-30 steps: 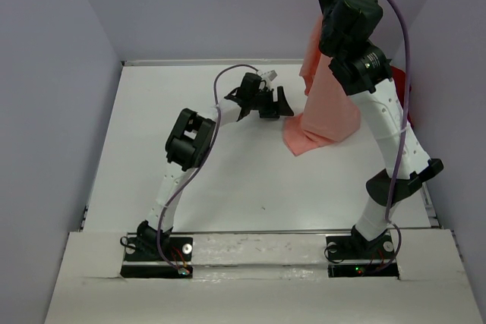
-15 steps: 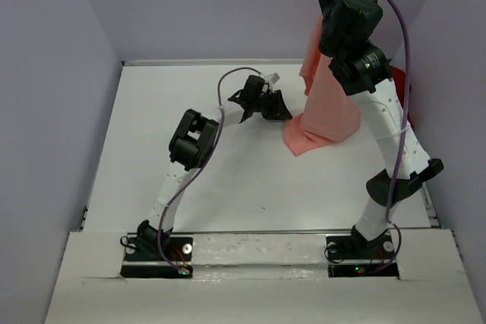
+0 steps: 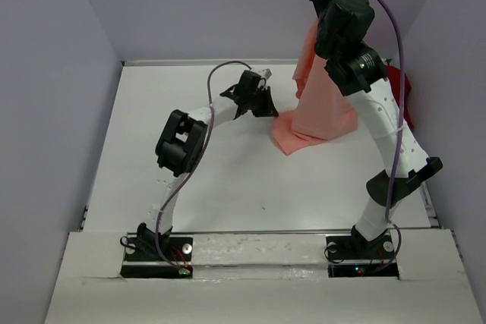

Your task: Fold and stack the t-shirts

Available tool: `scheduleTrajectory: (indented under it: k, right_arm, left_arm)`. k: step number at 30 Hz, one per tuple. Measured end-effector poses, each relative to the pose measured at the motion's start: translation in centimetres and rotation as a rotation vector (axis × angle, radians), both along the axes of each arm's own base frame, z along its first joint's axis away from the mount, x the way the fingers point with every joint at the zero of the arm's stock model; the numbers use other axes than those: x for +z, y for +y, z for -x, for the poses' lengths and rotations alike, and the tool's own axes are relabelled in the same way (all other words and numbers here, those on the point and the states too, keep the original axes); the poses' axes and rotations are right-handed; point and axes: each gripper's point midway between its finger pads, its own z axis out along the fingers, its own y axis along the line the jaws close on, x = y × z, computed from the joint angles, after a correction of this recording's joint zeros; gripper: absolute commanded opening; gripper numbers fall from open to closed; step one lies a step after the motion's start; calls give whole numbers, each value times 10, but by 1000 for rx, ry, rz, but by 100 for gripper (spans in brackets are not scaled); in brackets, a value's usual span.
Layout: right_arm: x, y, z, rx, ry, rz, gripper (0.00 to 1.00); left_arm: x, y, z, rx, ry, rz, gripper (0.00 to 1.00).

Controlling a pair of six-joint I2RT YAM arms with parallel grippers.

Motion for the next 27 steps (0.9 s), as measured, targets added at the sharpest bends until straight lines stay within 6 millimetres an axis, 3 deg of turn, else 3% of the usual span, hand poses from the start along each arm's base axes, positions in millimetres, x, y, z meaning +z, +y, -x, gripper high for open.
scheduleTrajectory:
  k: [3,5,6,8,9,10,12,15,17,19,22,27]
  right_arm:
    - [-3,-1,1,1,7,-1,0]
    - [-4,-2,4,-1,12,-4,0]
    - [-3,-3,7,-1,10,-10,0]
    - [-1,-4,12,0,8,-17,0]
    - [0,-4,15,3,6,-22,0]
    - [2,-4,19,5,4,-29,0]
    - [6,-2,27,11,-1,-42,0]
    - [7,11,38,36,-1,-58,0]
    - [4,27,45,64,14,-55,0]
    - [1,46,53,103,30,-48,0]
    - [-6,85,69,171,56,-35,0]
    - [-23,155,105,278,101,17,0]
  left_arm:
    - [48,23,-3,66,-82,-76,0]
    - [107,46,-4,131,-174,-130,0]
    - [126,52,-4,150,-207,-141,0]
    - [207,79,-5,233,-336,-171,0]
    - [260,96,-4,296,-429,-169,0]
    - [285,105,0,324,-468,-166,0]
    - [371,141,20,433,-603,-141,0]
    - [454,200,65,586,-733,-113,0]
    - [482,239,100,678,-772,-123,0]
    - [498,276,132,764,-792,-144,0]
    - [504,320,166,878,-793,-191,0]
    - [506,360,192,995,-788,-250,0]
